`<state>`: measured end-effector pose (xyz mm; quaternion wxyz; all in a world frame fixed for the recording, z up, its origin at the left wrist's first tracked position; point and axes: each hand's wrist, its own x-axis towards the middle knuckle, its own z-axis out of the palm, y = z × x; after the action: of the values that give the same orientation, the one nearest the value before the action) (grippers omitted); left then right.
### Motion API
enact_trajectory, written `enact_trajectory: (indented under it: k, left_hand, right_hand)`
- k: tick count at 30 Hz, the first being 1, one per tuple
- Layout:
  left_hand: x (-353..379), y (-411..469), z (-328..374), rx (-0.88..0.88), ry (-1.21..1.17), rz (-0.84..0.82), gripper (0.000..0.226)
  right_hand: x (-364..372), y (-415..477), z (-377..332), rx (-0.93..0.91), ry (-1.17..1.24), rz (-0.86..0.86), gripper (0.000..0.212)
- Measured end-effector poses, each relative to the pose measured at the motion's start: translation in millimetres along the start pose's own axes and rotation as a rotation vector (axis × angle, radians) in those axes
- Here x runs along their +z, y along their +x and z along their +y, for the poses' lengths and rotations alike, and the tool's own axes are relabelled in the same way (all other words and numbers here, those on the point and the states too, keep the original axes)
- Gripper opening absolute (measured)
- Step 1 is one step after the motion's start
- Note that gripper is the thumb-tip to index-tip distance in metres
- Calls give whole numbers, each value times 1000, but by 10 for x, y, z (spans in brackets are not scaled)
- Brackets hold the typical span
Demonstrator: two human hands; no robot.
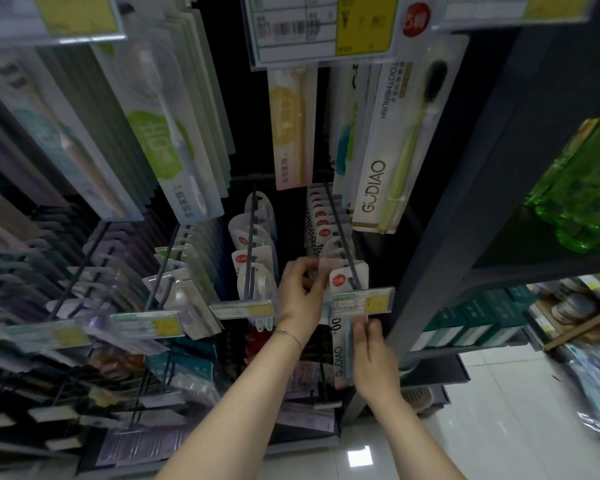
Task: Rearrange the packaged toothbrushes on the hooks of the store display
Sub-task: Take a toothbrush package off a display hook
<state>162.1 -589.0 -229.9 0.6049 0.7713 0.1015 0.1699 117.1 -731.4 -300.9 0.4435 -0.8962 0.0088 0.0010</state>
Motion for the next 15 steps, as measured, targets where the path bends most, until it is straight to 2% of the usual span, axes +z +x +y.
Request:
enact_trajectory:
  k: [3,7,15]
  left_hand:
    - [19,9,-25,-42,-58,-15,5]
    - [37,-15,56,-89,-199,18,7]
    - [-22,-111,50,0,-192,85,13]
  right_hand:
    - [-5,12,-6,4,7,-2,37]
    - [1,58,4,5,20,-5,39]
    - [54,202,-53,26,70,-67,44]
